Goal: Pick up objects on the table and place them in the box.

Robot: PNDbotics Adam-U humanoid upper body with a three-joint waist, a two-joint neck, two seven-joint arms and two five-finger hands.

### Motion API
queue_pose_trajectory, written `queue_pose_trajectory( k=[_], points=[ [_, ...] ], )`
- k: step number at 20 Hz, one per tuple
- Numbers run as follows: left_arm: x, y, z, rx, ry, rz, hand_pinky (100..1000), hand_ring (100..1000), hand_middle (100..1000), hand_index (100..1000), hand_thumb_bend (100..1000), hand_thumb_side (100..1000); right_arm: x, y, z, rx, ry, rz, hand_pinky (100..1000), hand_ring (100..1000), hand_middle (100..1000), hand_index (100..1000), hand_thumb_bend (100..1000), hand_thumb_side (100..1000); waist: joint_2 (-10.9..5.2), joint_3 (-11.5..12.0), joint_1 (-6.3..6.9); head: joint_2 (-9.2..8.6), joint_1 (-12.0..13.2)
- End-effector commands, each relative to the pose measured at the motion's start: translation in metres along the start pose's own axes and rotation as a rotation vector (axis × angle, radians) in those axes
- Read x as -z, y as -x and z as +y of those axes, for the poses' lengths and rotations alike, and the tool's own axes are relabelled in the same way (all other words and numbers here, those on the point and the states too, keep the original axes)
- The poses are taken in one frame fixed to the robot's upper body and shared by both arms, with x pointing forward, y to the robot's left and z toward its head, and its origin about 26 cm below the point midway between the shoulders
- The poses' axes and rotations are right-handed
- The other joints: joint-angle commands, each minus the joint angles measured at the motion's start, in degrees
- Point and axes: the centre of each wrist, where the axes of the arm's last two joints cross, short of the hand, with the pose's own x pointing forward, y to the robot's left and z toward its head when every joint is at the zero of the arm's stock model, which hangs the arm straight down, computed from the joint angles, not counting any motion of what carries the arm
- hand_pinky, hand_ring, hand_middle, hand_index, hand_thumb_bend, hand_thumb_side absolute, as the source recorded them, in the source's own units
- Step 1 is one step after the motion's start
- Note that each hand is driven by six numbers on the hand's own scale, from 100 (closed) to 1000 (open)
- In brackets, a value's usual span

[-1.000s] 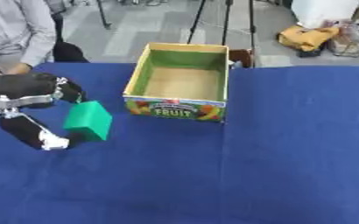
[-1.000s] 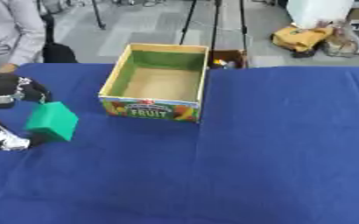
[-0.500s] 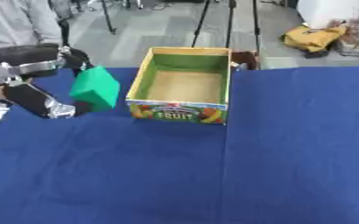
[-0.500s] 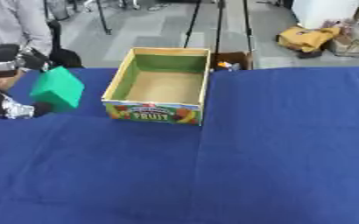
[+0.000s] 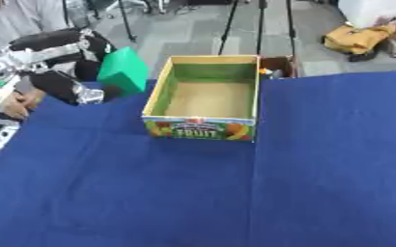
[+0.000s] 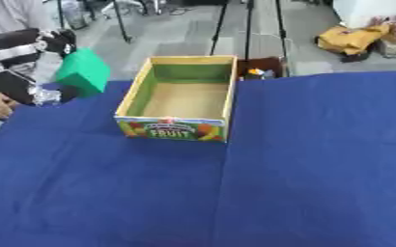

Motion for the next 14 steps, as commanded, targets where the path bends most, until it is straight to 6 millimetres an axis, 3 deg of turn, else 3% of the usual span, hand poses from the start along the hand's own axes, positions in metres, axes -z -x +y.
queue_pose_trajectory(
  k=[1,6,7,8,14],
  points=[
    [-0.002,0.002,0.018,0.038,-0.05,0.006,637,609,488,585,100,568,0.01,-0.007,-0.003,-0.006,-0.022,-0.047,879,929,455,831,100,566,-0.53,-0.3,0.05,-1.16,1.0],
    [0.005,0.004,0.023,0.051,-0.113,-0.016,634,601,477,576,100,578,0.017,-0.008,-0.001,0.004,-0.033,-0.078,877,927,454,828,100,564,1.25,-1.7,0.18,-2.04,1.8],
    [0.005,0.005,0.023,0.049,-0.123,-0.017,632,599,475,573,100,484,0.018,-0.009,-0.001,0.007,-0.035,-0.087,876,926,454,827,100,549,1.58,-2.1,0.19,-2.41,1.9],
    [0.005,0.006,0.023,0.047,-0.129,-0.012,631,598,474,572,100,586,0.02,-0.009,0.0,0.011,-0.037,-0.095,876,925,454,827,100,574,1.91,-2.5,0.19,-2.8,2.1],
    [0.005,0.012,0.031,0.049,-0.165,0.009,628,592,467,564,100,584,0.027,-0.011,0.002,0.021,-0.044,-0.129,874,923,452,824,100,587,3.39,-4.6,0.13,-5.04,3.9]
  ],
)
